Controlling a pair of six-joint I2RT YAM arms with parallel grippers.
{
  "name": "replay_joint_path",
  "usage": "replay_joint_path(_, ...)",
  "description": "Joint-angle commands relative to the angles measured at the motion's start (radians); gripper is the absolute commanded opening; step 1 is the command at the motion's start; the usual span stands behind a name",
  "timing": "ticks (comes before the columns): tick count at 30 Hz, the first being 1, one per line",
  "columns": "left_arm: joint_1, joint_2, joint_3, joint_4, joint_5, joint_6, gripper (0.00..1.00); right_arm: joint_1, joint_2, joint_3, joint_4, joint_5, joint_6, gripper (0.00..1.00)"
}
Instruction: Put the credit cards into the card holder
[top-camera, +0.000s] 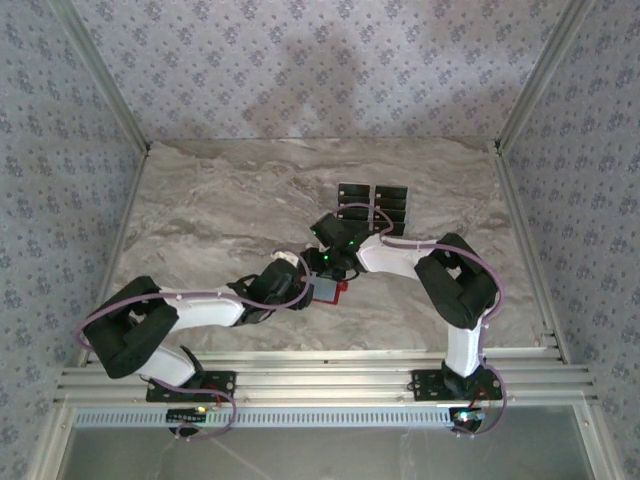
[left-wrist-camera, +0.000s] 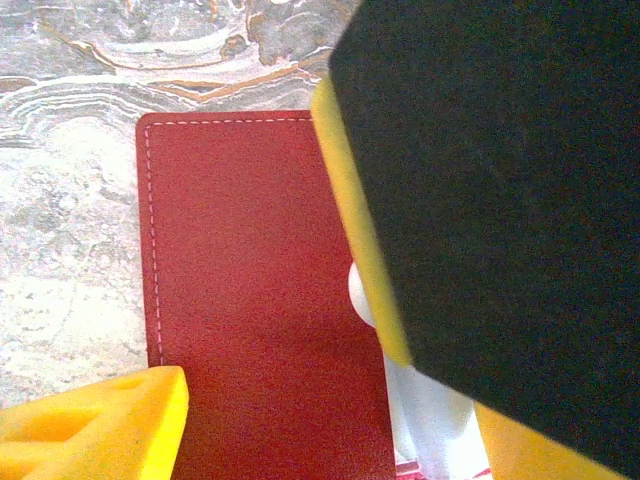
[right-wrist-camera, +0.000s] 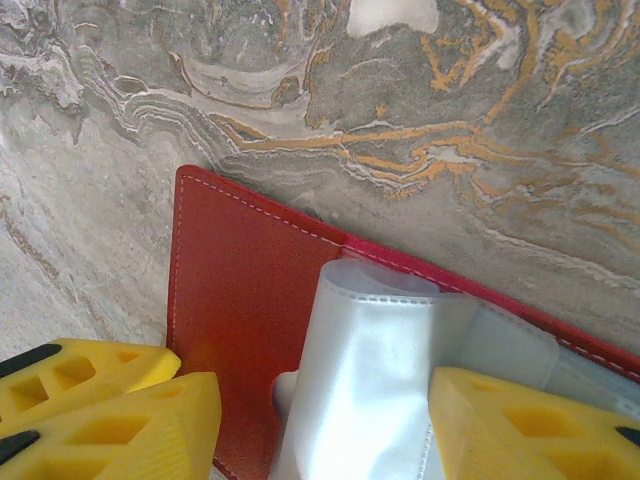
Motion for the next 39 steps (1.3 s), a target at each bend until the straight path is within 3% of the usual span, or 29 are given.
replay_joint_path(1, -0.007, 0.029, 0.011, -0.01, -0.013, -0.024, 0.73, -0.005, -0.004, -0.012, -0.012, -0.019, 0.015, 0.6)
replay_joint_path(13, -0.008, 0.054, -0.005, 0.011, -0.015, -0.043, 0.71, -0.022, -0.112, -0.078, -0.02, 0.021, 0.025, 0.61)
replay_joint_path(39, -0.008, 0.062, -0.009, 0.025, -0.009, -0.048, 0.71, -0.022, -0.047, -0.068, 0.075, -0.048, 0.037, 0.61)
